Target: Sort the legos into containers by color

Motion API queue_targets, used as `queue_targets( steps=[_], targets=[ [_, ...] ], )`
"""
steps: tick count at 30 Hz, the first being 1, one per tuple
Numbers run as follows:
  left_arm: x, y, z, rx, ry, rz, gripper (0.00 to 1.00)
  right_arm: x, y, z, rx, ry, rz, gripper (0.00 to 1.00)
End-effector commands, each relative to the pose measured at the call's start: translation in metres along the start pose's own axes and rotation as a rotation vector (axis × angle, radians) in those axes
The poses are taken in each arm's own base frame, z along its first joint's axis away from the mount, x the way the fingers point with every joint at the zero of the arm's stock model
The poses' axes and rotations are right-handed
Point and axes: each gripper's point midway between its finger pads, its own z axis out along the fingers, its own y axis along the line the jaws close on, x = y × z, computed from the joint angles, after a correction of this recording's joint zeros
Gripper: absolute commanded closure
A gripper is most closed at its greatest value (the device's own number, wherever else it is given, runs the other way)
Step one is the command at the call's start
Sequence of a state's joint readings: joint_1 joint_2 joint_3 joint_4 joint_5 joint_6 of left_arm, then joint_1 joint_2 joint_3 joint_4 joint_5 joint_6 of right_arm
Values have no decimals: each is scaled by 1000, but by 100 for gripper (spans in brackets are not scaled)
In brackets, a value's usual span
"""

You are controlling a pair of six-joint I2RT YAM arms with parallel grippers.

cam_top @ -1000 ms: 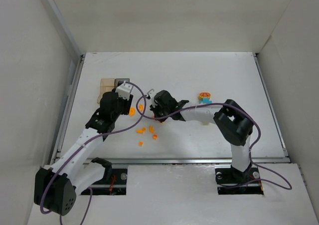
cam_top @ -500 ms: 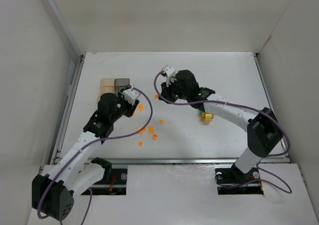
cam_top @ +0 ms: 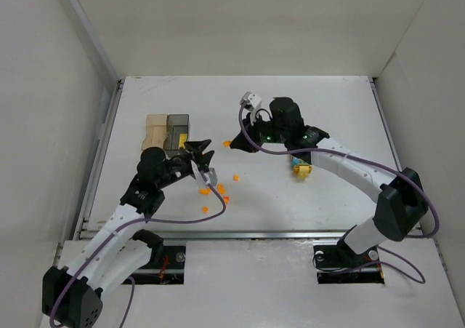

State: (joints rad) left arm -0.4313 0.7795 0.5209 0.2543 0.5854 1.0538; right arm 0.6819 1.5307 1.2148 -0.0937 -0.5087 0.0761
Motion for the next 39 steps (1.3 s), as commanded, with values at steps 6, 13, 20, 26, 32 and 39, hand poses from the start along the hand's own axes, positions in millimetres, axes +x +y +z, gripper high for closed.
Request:
queue_targets(
  steps=[6,13,20,26,32,39],
  targets=[
    [-47,-13,7,96,-239,360,66,-15,41,-1,-90,-48,-45,100],
    [-53,-19,13,118,-225,404,72,-12,54,5,-119,-37,-45,100],
    [-44,-24,10,124,-138,393,79,-8,58,2,-117,-35,-47,100],
    [-36,-22,10,114,-85,393,77,-6,59,-2,-117,-36,-48,100],
    [-31,-16,10,108,-51,456,77,-6,61,-3,-126,-34,-48,100],
    [-18,-13,13,107,7,484,83,1,59,4,-133,-9,-36,100]
  ],
)
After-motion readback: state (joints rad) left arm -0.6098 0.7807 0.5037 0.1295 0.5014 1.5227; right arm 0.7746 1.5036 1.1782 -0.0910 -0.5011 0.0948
